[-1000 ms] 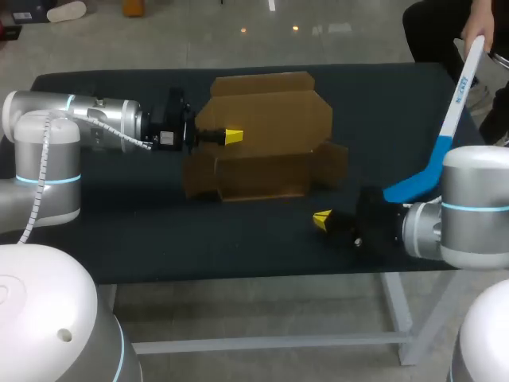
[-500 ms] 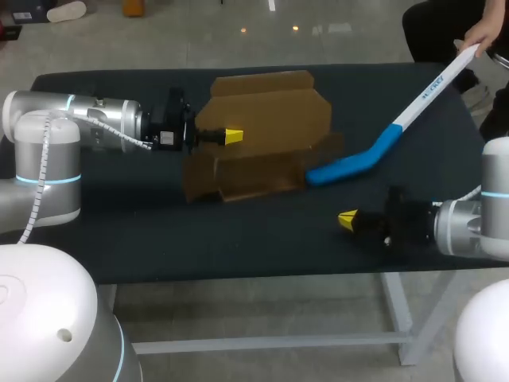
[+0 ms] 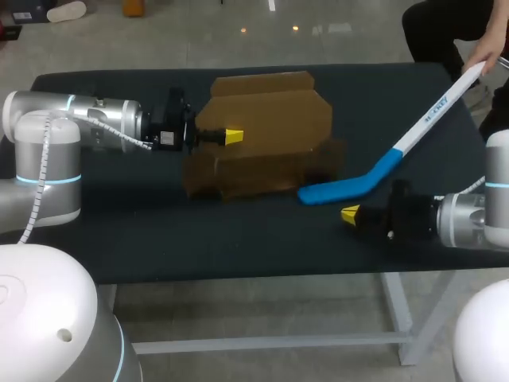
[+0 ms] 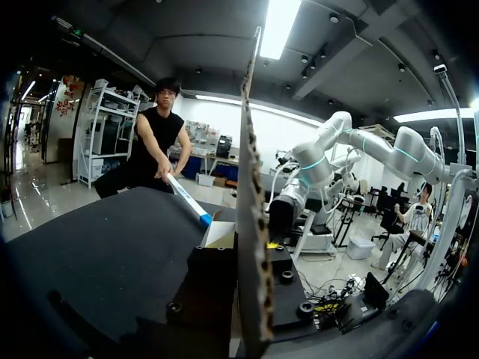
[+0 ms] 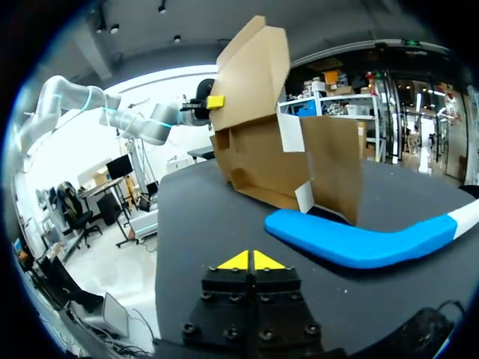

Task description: Assemble the packaging by folding the flat box into shape, placing the metal phone stand inside, and closing the box properly

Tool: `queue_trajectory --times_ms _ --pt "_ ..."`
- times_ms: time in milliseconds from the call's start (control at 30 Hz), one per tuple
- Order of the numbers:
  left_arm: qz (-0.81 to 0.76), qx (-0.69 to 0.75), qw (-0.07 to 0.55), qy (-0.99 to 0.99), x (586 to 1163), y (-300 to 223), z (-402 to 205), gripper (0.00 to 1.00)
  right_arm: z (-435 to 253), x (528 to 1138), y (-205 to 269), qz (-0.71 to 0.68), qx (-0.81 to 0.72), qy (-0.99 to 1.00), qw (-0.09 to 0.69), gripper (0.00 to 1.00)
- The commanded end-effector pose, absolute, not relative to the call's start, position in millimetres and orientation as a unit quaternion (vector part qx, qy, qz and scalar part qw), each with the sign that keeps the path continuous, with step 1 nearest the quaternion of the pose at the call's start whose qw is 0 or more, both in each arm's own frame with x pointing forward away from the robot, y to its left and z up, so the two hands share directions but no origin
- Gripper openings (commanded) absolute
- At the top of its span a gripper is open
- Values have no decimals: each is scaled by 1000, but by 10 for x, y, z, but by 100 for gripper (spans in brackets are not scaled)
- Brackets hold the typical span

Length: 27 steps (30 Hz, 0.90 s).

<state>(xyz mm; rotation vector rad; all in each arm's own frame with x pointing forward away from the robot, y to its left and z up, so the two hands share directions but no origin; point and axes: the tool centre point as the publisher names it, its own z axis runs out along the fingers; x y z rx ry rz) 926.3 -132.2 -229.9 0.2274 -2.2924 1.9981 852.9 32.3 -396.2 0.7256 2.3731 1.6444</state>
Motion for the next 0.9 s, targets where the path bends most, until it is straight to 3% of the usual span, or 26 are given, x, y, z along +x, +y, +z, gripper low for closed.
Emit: queue_trajectory --times_ms 33,900 --pt "655 74 47 -751 9265 -1321 -2330 0 -4020 8618 317 555 241 792 79 0" --pt "655 74 47 -751 9265 -1321 -2330 0 -4068 9071 497 550 251 793 74 0"
